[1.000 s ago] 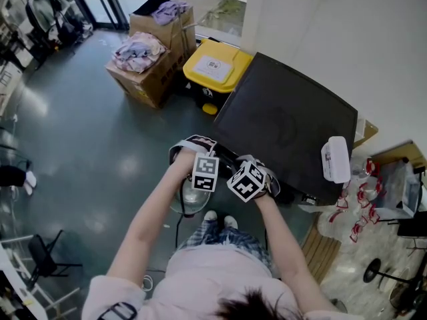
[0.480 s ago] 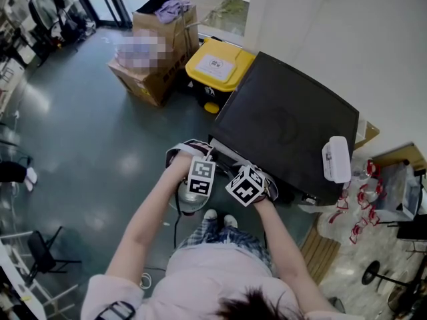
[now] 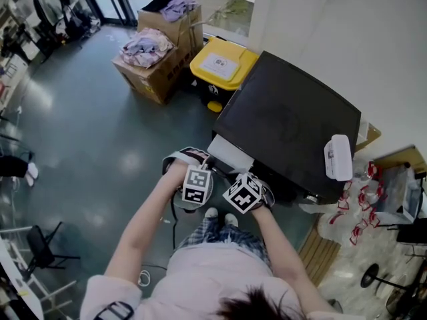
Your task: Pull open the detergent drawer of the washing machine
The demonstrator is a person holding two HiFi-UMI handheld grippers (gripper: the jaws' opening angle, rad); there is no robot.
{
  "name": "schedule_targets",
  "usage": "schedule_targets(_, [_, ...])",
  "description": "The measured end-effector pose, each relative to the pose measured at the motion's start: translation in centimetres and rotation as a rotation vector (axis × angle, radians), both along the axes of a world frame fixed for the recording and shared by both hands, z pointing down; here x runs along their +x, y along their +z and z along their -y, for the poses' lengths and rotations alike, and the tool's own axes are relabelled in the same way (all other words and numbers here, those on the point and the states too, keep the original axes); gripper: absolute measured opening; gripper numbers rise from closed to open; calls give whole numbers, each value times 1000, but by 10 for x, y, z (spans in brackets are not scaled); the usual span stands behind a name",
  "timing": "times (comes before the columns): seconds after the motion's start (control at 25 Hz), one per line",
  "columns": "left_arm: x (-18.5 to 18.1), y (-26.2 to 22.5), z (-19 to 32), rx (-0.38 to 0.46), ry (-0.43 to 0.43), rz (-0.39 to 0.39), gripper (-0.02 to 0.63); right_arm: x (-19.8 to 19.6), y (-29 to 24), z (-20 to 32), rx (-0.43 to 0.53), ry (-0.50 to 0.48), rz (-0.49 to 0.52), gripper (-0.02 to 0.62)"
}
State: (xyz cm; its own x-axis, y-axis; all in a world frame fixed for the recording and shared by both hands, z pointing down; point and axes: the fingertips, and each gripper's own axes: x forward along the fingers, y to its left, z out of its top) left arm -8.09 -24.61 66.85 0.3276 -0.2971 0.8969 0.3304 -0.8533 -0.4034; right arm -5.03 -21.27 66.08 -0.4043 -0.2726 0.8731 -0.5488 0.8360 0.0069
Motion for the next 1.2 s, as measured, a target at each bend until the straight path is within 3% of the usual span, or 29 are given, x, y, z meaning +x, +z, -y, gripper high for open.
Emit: schedule_targets(1.2, [-34,3,-58,-3,-4,25,63,-32,5,-57,-59,-35,42,43])
